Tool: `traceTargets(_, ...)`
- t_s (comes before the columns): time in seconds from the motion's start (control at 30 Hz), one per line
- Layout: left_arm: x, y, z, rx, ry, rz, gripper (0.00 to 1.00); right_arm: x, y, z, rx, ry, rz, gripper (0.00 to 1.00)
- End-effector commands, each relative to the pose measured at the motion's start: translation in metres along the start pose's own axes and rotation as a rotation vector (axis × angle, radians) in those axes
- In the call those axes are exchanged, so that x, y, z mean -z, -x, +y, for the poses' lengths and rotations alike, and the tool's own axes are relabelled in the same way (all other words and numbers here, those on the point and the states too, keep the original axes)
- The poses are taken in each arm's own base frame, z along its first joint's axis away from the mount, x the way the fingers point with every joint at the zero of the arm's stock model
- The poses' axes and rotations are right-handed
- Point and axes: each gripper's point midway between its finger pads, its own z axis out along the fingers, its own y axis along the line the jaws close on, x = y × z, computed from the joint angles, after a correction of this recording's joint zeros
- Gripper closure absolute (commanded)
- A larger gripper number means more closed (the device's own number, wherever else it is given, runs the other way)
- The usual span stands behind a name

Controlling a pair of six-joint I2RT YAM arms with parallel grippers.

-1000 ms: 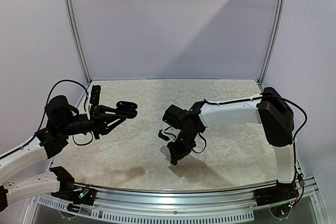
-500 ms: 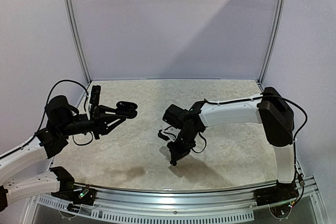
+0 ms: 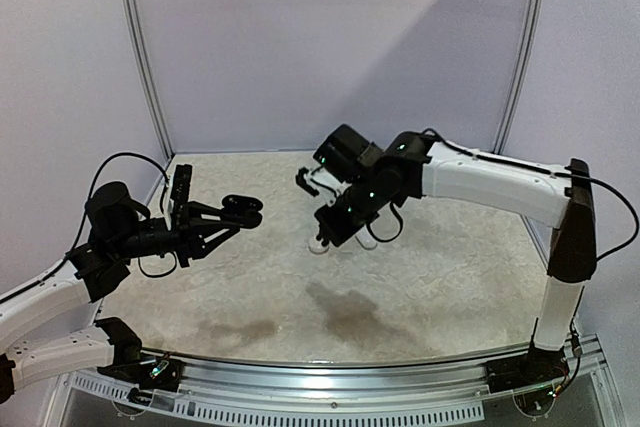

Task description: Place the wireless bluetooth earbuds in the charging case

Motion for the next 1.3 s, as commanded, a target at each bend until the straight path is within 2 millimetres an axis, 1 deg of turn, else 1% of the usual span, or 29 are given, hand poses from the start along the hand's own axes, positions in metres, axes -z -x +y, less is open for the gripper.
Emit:
traceTargets(0.0,0.002,0.004,-0.006,-0.042,-0.034,-0.012,1.0,0.094,0.064,-0.005,0.118,-0.191,-0.294,1.0)
traceTargets(0.03,0.001,0.005,-0.008,-0.049,-0.041,-0.013,1.0,0.113,0.077,0.0,0.142,-0.21,-0.36,1.0)
traceTargets(0.1,0.0,0.008,-0.009,-0.063,-0.051,-0.019,1.0,0.142,0.098,0.022,0.214,-0.206,-0.474,1.0)
traceTargets(0.2,-0.001,0.013,-0.015,-0.096,-0.08,-0.026,1.0,0.17,0.117,0.066,0.36,-0.151,-0.606,1.0)
traceTargets(0.27,-0.002,0.015,-0.021,-0.134,-0.114,-0.028,1.0,0.177,0.12,0.098,0.453,-0.086,-0.662,1.0)
traceTargets(0.3,-0.001,0.017,-0.023,-0.15,-0.124,-0.032,1.0,0.178,0.12,0.116,0.513,-0.054,-0.683,1.0)
traceTargets(0.33,-0.002,0.018,-0.025,-0.161,-0.131,-0.034,1.0,0.179,0.118,0.13,0.552,-0.022,-0.695,1.0)
traceTargets(0.4,-0.002,0.021,-0.026,-0.176,-0.138,-0.038,1.0,0.176,0.113,0.151,0.645,0.012,-0.701,1.0)
traceTargets(0.43,-0.002,0.021,-0.027,-0.181,-0.141,-0.039,1.0,0.169,0.111,0.158,0.674,0.018,-0.69,1.0)
traceTargets(0.53,-0.002,0.022,-0.03,-0.186,-0.161,-0.039,1.0,0.149,0.105,0.165,0.743,0.007,-0.642,1.0)
traceTargets(0.63,-0.002,0.02,-0.034,-0.188,-0.181,-0.03,1.0,0.135,0.103,0.168,0.774,-0.001,-0.615,1.0)
traceTargets(0.83,-0.003,0.02,-0.035,-0.197,-0.18,-0.022,1.0,0.122,0.102,0.166,0.802,-0.026,-0.59,1.0)
traceTargets(0.93,-0.003,0.02,-0.035,-0.198,-0.178,-0.022,1.0,0.114,0.097,0.167,0.812,-0.018,-0.563,1.0)
traceTargets(1.03,-0.004,0.02,-0.035,-0.196,-0.176,-0.021,1.0,0.105,0.092,0.165,0.814,-0.024,-0.53,1.0)
traceTargets(1.27,-0.004,0.019,-0.037,-0.192,-0.185,-0.016,1.0,0.091,0.088,0.156,0.814,-0.07,-0.487,1.0)
